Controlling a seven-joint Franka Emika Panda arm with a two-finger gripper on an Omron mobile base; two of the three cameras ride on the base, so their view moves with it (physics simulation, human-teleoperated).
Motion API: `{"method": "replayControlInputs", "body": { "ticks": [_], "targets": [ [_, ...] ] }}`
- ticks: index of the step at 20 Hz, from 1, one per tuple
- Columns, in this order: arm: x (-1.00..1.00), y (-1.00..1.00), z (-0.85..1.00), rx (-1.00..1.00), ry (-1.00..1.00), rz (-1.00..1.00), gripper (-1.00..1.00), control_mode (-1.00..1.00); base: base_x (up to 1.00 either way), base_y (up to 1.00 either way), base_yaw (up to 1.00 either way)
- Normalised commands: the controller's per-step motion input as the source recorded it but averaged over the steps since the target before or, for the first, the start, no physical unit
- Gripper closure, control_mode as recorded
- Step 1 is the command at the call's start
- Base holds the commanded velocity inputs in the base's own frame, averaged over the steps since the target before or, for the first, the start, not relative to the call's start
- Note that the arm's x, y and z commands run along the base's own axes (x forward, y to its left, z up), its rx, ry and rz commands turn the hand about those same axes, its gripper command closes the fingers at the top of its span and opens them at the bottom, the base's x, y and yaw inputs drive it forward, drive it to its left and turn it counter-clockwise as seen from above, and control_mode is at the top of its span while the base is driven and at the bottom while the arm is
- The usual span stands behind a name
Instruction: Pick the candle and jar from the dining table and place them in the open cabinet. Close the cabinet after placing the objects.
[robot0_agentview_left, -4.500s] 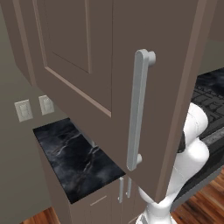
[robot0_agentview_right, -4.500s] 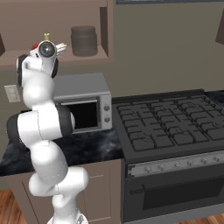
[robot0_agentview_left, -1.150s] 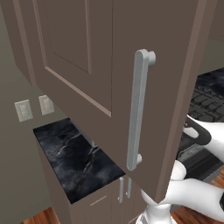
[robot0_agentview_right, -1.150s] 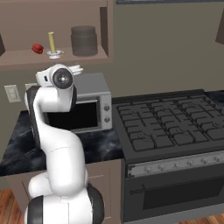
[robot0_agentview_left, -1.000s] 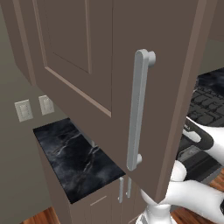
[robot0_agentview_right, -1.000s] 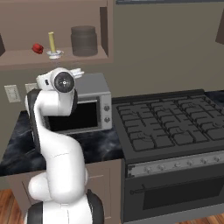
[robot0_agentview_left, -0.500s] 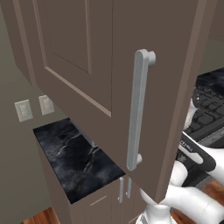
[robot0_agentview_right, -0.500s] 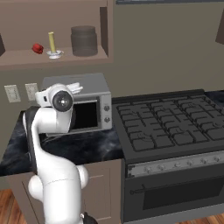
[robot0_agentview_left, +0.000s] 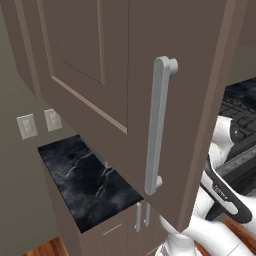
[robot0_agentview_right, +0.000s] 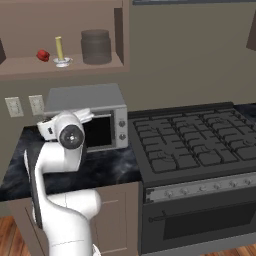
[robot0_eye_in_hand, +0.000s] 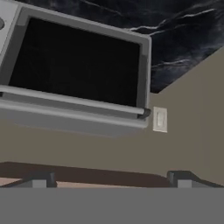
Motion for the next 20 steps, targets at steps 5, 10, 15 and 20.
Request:
{"method": "replayControlInputs", "body": {
  "ticks": [5, 10, 15, 20],
  "targets": [
    [-0.85, -0.07, 0.0, 0.0, 0.0, 0.11, -1.0, -1.0, 0.0, 0.0, 0.0],
    [-0.99, -0.06, 0.08, -0.08, 0.0, 0.13, -1.0, -1.0, 0.0, 0.0, 0.0],
    [-1.0, 0.0, 0.08, -0.19, -0.04, 0.14, -1.0, -1.0, 0.0, 0.0, 0.0],
    [-0.96, 0.03, 0.04, -0.29, -0.18, 0.06, -1.0, -1.0, 0.0, 0.0, 0.0]
  ]
}}
